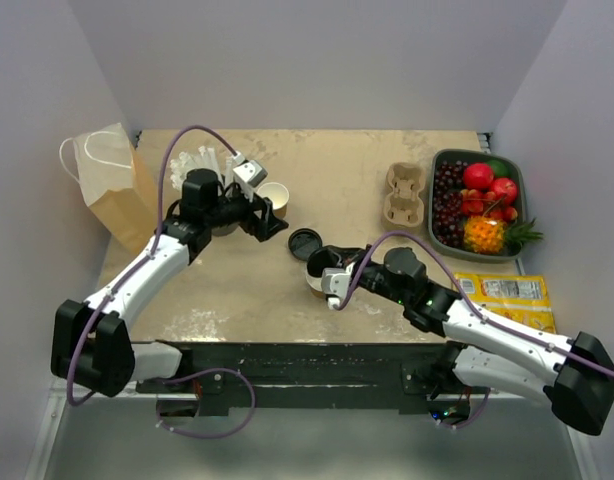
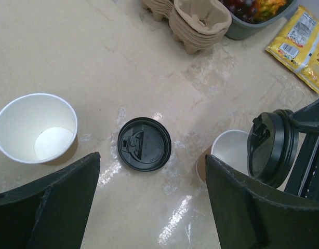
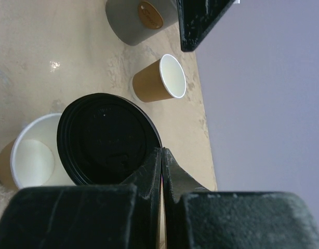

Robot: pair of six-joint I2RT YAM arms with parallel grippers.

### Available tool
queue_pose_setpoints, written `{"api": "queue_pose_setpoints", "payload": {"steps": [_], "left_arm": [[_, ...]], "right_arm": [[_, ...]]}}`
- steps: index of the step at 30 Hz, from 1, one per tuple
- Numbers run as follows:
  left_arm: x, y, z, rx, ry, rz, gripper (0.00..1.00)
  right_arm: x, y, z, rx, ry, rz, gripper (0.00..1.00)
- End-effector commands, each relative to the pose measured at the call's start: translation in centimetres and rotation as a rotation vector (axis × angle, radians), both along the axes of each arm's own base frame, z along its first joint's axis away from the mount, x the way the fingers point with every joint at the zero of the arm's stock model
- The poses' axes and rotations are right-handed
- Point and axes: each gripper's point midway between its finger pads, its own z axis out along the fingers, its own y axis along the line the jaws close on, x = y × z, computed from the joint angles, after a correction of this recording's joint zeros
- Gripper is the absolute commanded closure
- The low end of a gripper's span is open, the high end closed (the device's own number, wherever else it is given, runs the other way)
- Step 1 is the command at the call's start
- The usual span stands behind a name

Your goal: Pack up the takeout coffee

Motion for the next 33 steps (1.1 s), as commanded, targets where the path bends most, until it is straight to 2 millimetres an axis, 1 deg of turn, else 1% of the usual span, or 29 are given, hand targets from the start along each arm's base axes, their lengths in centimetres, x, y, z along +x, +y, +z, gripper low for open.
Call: {"api": "queue_pose_setpoints", "payload": {"steps": [1, 2, 5, 8, 14, 18, 19, 25, 33], "left_arm": [[1.3, -2.2, 2.8, -0.076, -0.066, -0.037, 0.15], [1.2, -2.4, 2.6, -0.072, -0.059, -0.044, 0.14], [1.1, -3.4, 2.8, -0.075, -0.047, -0.071, 0.14], [1.1, -4.0, 2.8, -0.092, -0.026, -0.073, 0.14], [1.6, -5.1, 1.5, -0.088, 0.008, -0.087, 0.14], [1.6, -5.6, 0.9, -0.084, 0.019, -0.098, 0.14], [1.6, -5.6, 0.5, -0.081, 0.028, -0.099, 0.15], [0.5, -6.3, -1.3, -0.072, 0.080, -0.132, 0.15], [-0.4, -6.8, -2.3, -0.074, 0.105, -0.155, 0.14]], "right_arm": [[0.0, 0.9, 1.4, 0.041, -0.074, 0.031, 1.00], [0.0, 1.0, 1.5, 0.041, -0.079, 0.030, 1.00], [0.2, 1.2, 1.4, 0.042, -0.094, 0.031, 1.00], [0.0, 1.2, 0.4, 0.029, -0.099, 0.035, 1.00], [-0.1, 1.2, -0.6, 0.014, -0.101, 0.039, 1.00], [0.0, 1.3, -0.6, 0.019, -0.098, 0.030, 1.00], [0.0, 1.4, -0.5, 0.021, -0.099, 0.032, 1.00], [-0.7, 1.4, -1.0, -0.011, -0.077, 0.061, 1.00], [-1.0, 1.3, -1.9, -0.036, -0.048, 0.063, 1.00]]}}
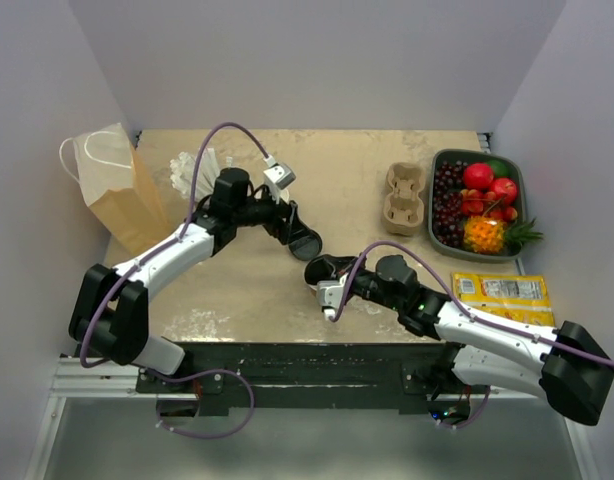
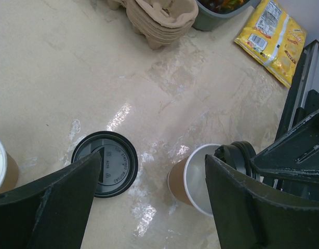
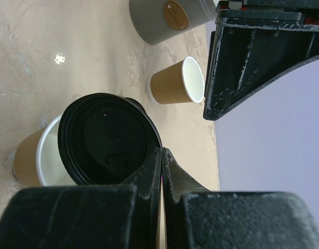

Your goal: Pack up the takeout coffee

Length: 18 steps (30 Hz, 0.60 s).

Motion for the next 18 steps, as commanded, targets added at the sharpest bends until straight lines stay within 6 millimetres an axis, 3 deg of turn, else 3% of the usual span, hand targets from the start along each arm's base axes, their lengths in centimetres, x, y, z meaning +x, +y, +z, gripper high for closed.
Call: {"api": "queue_pose_setpoints", "payload": {"steps": [1, 18], "left_arm": [[-0.4, -0.7, 0.3, -0.036, -0.004, -0.032, 0.15], [-1.5, -1.0, -0.7, -0.042, 0.037, -0.055, 0.15]], "right_arm": [[-0.3, 0.2, 1.4, 0.030, -0.020, 0.014, 0.99], [-2.5, -0.9, 1.0, -0.020, 0.026, 0.072, 0.90]]}}
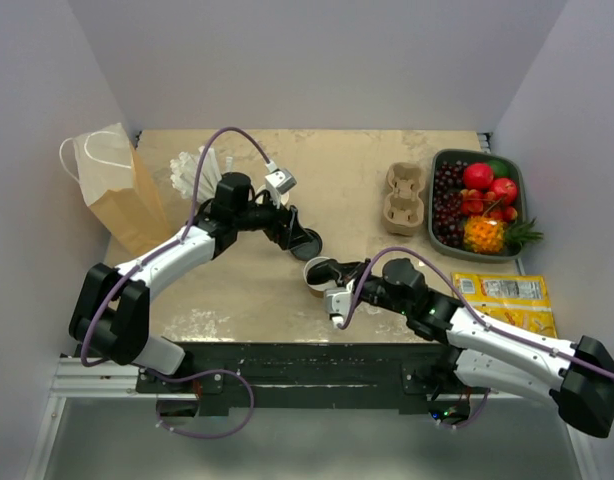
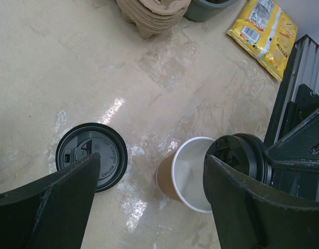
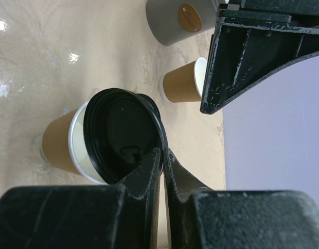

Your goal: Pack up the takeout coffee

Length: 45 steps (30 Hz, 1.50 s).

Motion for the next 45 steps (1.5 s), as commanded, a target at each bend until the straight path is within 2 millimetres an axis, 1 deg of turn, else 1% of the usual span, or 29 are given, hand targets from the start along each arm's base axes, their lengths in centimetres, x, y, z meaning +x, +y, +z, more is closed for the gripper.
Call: {"api": "queue_pose_setpoints", "payload": {"steps": [1, 8, 10, 12, 18, 25, 31, 42, 45], "left_arm": [[-0.4, -0.7, 0.4, -0.035, -0.011, -0.031, 0.14], [-0.6, -1.0, 0.3, -0.038, -0.007, -0.038, 0.14], [-0.8, -1.0, 0.2, -0.041, 0.000, -0.042, 0.14], [-0.8, -1.0, 0.2, -0.042, 0.002, -0.043, 0.14], [-1.4, -1.2, -0.4, -0.043, 0.019, -0.053, 0.14], [-1.6, -1.4, -0.9, -0.044, 0.037, -0.059, 0.14], [-1.9, -1.6, -1.5, -0.044, 0.057, -0.066, 0.14], [-3.0, -1.9, -2.4, -0.056, 0.103, -0.091, 0.14], [-3.3, -2.0, -2.7, -0.056, 0.110, -0.094, 0.14]], "right_arm": [[-0.8, 0.1, 1.0, 0.008, -0.003, 0.037, 0.90], [-1.5, -0.1, 0.7, -0.012, 0.017, 0.063, 0.88], [-1.5, -0.1, 0.5, -0.016, 0.021, 0.063, 0.86], [-1.6, -0.1, 0.3, -0.024, 0.026, 0.066, 0.81], [-1.8, -0.1, 0.0, -0.040, 0.041, 0.072, 0.78], [-1.7, -0.1, -0.4, -0.042, 0.066, 0.063, 0.77], [-2.1, -0.1, -0.7, -0.050, 0.087, 0.072, 0.77], [-2.7, -0.2, -0.7, -0.044, 0.113, 0.088, 0.78], [-2.8, -0.1, -1.1, -0.047, 0.128, 0.089, 0.78]]}}
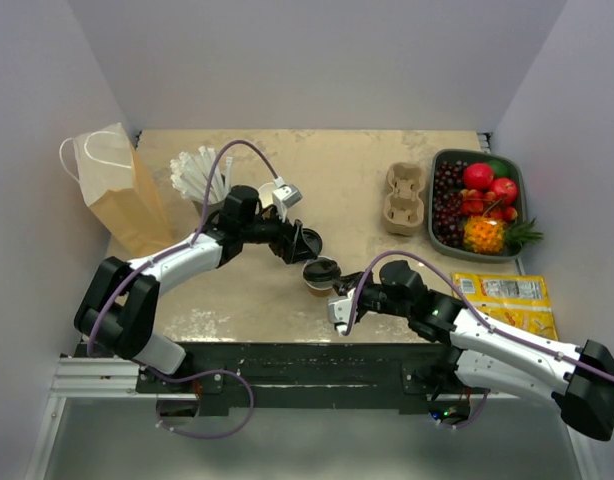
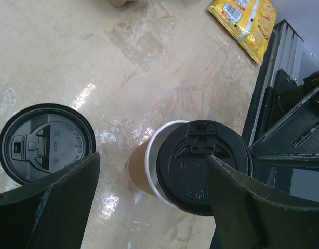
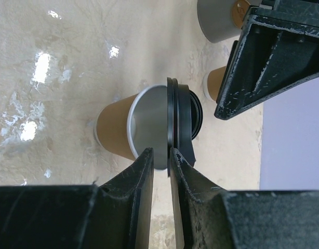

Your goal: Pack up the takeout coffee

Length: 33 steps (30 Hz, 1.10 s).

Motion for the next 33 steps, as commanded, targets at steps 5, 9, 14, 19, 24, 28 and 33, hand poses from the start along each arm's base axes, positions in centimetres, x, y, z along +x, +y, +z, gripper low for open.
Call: {"api": "queue_pose_setpoints", "payload": {"steps": [5, 9, 14, 19, 24, 28, 33], "left_arm": [[-1.1, -0.7, -0.1, -0.039, 0.014, -0.038, 0.14], [-1.4, -0.8, -0.1, -0.046, 0.022, -0.050, 0.14], [-1.9, -0.9, -0.4, -0.056, 0.047, -0.064, 0.13], [-2.1, -1.1, -0.7, -0.053, 0.053, -0.072, 0.13], [-2.2, -0.9, -1.3, -0.043, 0.063, -0.063, 0.12], [-2.3, -0.8, -1.8, -0.038, 0.071, -0.058, 0.11], [-2.2, -1.0, -1.9, -0.041, 0.073, -0.059, 0.11]], "right_arm": [[-0.5, 0.7, 1.3, 0.033, 0.031, 0.020, 0.78], [-0.7, 0.6, 1.0, 0.034, 0.055, 0.015, 0.79], [-1.0, 0.6, 0.5, 0.024, 0.079, 0.018, 0.77], [-0.7, 0.7, -0.1, 0.028, 0.104, -0.003, 0.77], [-0.5, 0.9, -0.7, 0.023, 0.132, -0.022, 0.77], [0.0, 1.2, -0.7, 0.033, 0.136, -0.041, 0.77], [0.4, 1.2, -0.8, 0.035, 0.139, -0.061, 0.78]]}}
